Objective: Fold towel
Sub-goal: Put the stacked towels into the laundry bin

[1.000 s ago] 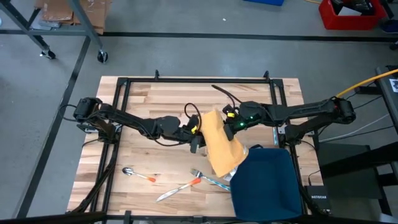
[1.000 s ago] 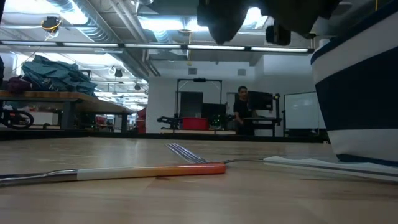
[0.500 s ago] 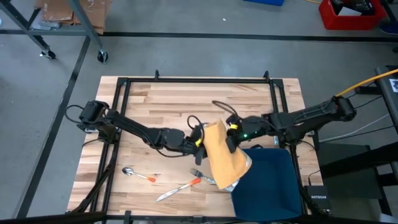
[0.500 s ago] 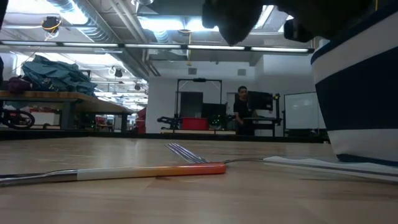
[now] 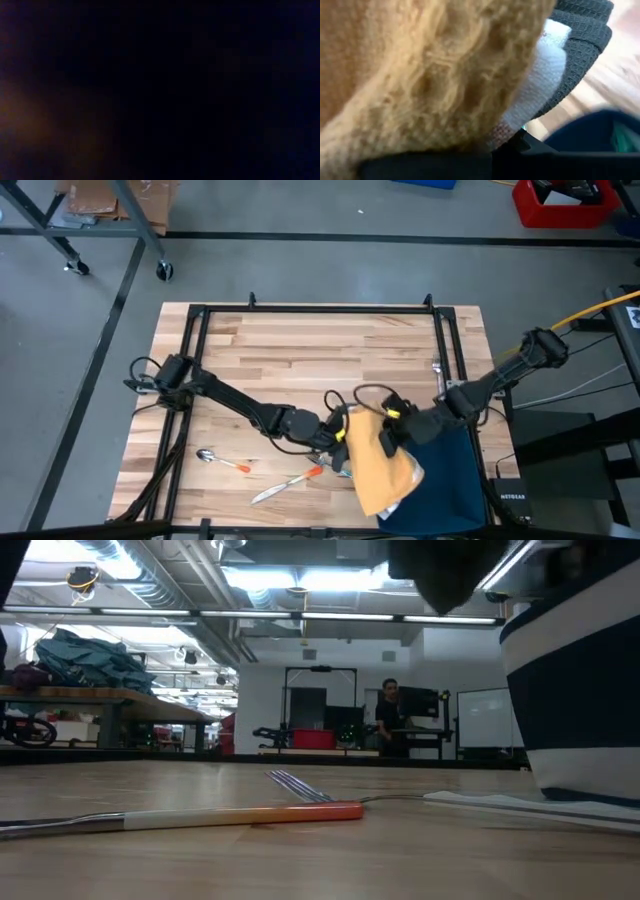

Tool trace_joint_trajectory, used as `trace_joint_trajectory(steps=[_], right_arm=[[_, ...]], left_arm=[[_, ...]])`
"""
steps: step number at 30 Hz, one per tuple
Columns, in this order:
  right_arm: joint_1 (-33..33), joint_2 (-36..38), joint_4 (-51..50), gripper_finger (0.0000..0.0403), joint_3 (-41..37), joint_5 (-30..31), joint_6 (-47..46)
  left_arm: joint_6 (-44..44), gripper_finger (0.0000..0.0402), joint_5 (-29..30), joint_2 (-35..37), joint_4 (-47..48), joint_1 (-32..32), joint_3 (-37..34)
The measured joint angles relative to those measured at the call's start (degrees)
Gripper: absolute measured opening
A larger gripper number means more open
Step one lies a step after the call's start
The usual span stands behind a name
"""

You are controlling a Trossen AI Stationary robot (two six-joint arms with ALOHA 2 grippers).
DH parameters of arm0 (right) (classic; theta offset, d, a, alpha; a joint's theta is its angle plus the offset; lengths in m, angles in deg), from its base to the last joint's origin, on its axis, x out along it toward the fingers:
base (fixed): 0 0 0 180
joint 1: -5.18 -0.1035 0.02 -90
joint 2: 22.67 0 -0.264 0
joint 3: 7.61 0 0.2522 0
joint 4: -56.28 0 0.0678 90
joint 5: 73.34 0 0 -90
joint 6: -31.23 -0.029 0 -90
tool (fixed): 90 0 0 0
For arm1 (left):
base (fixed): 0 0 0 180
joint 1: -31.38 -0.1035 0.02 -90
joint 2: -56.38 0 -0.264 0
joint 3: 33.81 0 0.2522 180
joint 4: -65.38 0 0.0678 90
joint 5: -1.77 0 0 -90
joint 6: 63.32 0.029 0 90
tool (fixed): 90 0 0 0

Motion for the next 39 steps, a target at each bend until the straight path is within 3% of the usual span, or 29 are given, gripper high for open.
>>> trace_joint_trajectory(steps=[12,18,25,31,39], right_arm=[[-18.5,-0.2,-9.2,0.0007,0.0,18.8,-24.7],[-26.0,-2.8,-10.7,0.0007,0.0,25.8,-34.6],[-29.9,-9.0,-11.6,0.0007,0.0,26.1,-44.2],[-31.6,-13.4,-12.8,0.0007,0.0,23.6,-48.8],[-31.5,-14.5,-16.3,0.0007,0.0,22.2,-52.7]], left_arm=[[-0.9,0.0002,-0.6,-13.1,0.6,2.9,16.7],[-0.2,0.0002,-0.8,-15.6,9.8,3.6,23.5],[0.3,0.0001,-0.6,-17.5,13.9,4.3,24.9],[-0.3,0.0002,3.3,-17.4,23.1,4.5,24.9],[-2.7,0.0001,5.4,-17.4,22.8,3.9,24.9]])
